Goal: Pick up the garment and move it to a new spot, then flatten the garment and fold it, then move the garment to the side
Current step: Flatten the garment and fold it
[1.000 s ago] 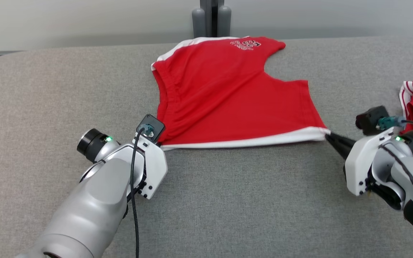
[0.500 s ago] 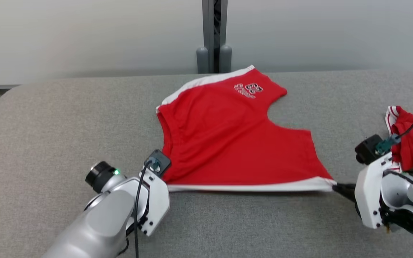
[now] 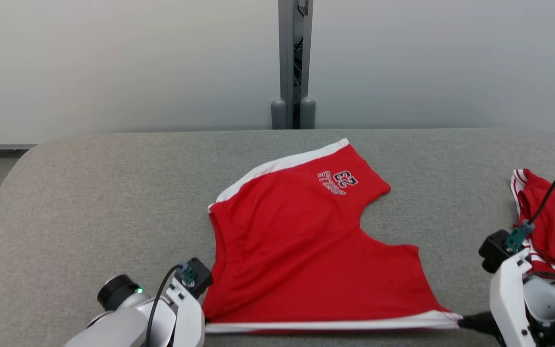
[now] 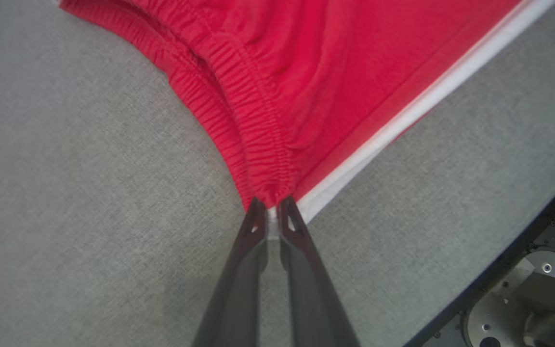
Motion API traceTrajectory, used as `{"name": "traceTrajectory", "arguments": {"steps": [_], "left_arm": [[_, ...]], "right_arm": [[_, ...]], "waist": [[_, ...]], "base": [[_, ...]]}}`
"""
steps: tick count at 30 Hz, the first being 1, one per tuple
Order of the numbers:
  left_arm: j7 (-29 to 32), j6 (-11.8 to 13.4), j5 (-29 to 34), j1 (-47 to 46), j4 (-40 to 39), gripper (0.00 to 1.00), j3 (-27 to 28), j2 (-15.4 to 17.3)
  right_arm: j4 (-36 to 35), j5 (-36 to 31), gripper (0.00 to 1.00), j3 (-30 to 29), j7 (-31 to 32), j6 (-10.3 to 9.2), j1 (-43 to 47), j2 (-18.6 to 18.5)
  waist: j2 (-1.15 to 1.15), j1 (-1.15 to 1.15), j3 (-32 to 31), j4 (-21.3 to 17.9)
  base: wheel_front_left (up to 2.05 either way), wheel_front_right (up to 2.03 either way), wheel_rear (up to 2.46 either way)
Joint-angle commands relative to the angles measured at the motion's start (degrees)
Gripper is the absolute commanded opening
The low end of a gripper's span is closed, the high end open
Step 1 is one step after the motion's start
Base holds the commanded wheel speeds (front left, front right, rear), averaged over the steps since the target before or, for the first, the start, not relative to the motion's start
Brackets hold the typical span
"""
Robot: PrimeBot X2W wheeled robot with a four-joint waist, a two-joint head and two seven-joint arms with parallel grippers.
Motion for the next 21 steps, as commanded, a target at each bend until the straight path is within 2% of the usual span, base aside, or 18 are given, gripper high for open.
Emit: {"name": "traceTrajectory", "arguments": {"steps": [1,5,9,16,21], "left_arm": [[0.7,0.2,-0.1,0.8,1.2,0.0,0.0,1.9],[5.2,1.9,-2.8,4.4,-9.3,0.0,-0.1,7.0],[8.1,4.2,-3.5,6.9,-17.0,0.0,-0.6,10.1],[9.5,8.3,-6.9,8.9,-24.8,0.0,1.5,11.4],[8.6,10.2,-15.5,10.9,-27.2,0.0,6.9,10.0]], "right_arm": [[0.7,0.0,0.0,0.1,0.4,-0.39,1.0,-1.8],[-3.2,1.8,0.0,-0.2,3.3,-0.4,3.7,-4.2],[-5.1,3.2,0.0,-0.6,5.1,-0.4,6.1,-5.5],[-6.5,2.8,0.0,-3.7,4.1,-0.35,7.0,-4.9],[-6.6,3.6,0.0,-7.4,2.3,-0.33,6.0,-4.2]], "waist": [[0.0,0.0,-0.1,0.1],[0.0,0.0,-0.6,0.4],[0.0,0.0,-0.8,0.7],[0.0,0.0,-0.5,0.9],[0.0,0.0,-0.1,1.3]], "base": [[0.0,0.0,0.0],[0.0,0.0,0.0],[0.0,0.0,0.0],[0.0,0.0,0.0],[0.0,0.0,0.0]]}}
